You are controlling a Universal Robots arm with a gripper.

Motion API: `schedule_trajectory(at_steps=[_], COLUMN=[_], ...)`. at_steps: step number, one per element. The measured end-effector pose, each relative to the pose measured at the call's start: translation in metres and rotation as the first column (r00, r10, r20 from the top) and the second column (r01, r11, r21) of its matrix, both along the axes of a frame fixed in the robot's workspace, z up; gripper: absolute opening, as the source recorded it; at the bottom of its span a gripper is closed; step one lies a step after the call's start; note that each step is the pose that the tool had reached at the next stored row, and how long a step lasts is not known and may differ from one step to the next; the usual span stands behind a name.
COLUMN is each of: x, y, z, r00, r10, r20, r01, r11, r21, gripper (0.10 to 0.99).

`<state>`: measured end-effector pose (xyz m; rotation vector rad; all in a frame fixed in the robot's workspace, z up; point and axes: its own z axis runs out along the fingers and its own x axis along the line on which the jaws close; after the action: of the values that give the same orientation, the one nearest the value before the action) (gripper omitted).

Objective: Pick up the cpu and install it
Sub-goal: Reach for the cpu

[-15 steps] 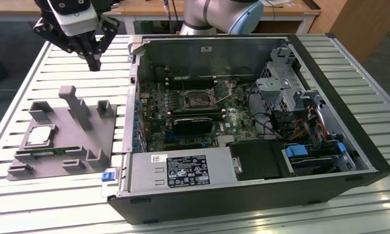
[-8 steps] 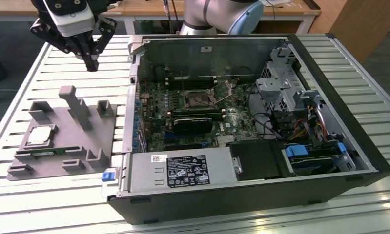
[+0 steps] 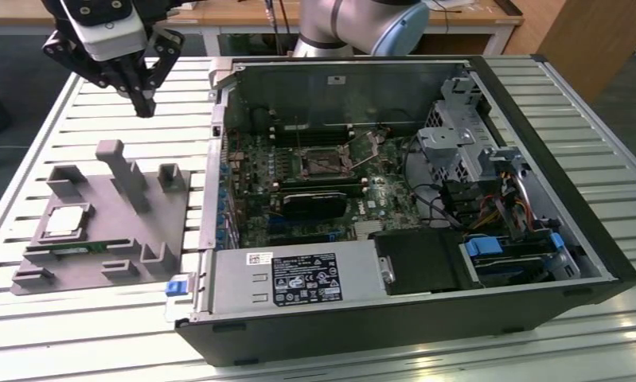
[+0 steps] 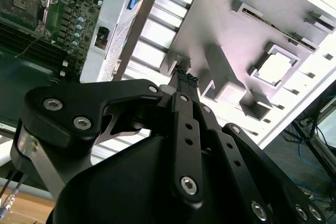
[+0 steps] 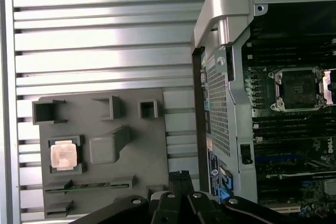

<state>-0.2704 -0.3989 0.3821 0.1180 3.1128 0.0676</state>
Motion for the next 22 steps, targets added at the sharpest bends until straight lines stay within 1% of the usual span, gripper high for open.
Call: schedule_trajectory(at_steps=[6, 11, 22], x=[-0.0103, -0.0176, -0.0299], y=[0.0, 0.0, 0.0], z=[-0.0012, -0.0021, -0.004], r00=[1.0, 1.0, 1.0], r10=[0.0, 0.0, 0.0], r20=[-0.0008, -0.0027, -0.007], r01=[0.0, 0.0, 0.0], r11=[1.0, 1.0, 1.0], r21=[0.0, 0.0, 0.0], gripper=[0.106, 0.106, 0.106])
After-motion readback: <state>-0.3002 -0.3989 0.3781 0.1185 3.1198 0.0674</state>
